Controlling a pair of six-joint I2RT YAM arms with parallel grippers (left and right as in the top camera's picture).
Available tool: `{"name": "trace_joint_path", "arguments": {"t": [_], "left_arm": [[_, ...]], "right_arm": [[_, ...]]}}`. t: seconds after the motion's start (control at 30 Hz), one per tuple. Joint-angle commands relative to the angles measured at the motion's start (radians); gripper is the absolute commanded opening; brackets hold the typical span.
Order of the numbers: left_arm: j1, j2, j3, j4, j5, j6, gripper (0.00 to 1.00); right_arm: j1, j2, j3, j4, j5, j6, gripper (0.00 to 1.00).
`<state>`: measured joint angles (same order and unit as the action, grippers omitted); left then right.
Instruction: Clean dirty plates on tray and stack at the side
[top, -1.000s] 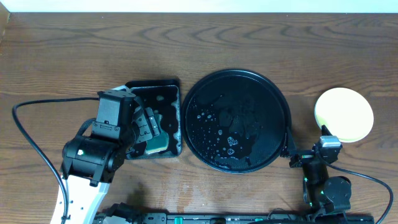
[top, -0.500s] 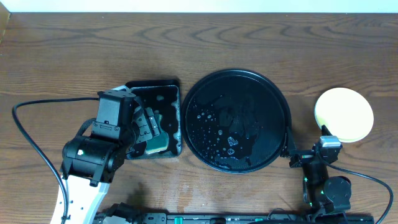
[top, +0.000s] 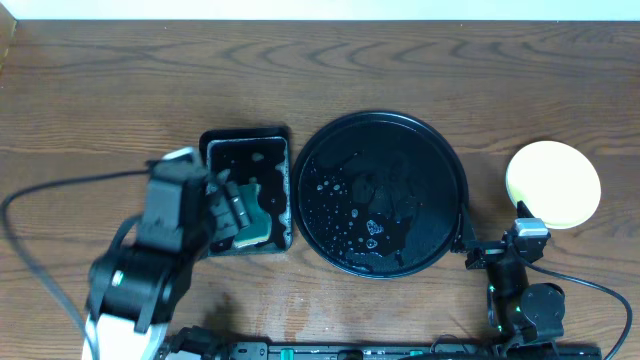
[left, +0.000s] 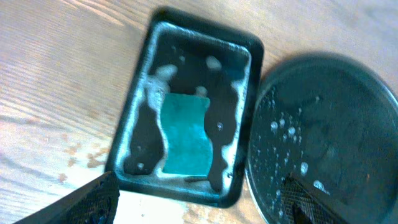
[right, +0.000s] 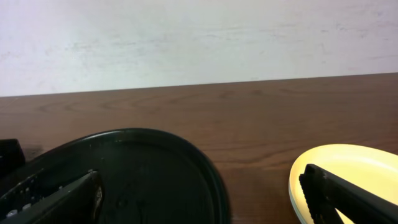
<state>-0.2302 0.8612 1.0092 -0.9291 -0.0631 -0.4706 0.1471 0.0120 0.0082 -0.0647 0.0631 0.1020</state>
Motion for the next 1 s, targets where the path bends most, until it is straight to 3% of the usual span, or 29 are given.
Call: {"name": "trace_joint_path", "arguments": {"t": [0.0,0.13,0.23,0.63,0.93,0.97], "left_arm": [[0.065,-0.135,-0.102,0.145,-0.04,0.006,0.84],[0.149,-0.292,-0.27,0.397,0.029,0.032,0.84],[0.171,-0.411,-0.395,0.5,0.04,0.069,0.84],[0.181,-0.829,-0.779,0.701,0.041,0.138,0.84],[0.182,-0.86,-1.006,0.951,0.04,0.137,0.84],[0.182,-0.86,-1.005,0.914,0.037,0.137,0.84]], "right_arm": [[-0.004,-0.006,-0.003,-0.002,0.011,0.009,0.99],[-0.004,-0.006,-0.003,-0.001,0.011,0.009,0.99],[-0.004,-0.006,-0.003,-0.001,0.011,0.009,0.99],[-0.004,-0.006,-0.003,-0.001,0.011,0.009,0.99],[-0.004,-0.006,-0.003,-0.001,0.011,0.009,0.99],[-0.004,-0.006,-0.003,-0.001,0.011,0.009,0.99]]}}
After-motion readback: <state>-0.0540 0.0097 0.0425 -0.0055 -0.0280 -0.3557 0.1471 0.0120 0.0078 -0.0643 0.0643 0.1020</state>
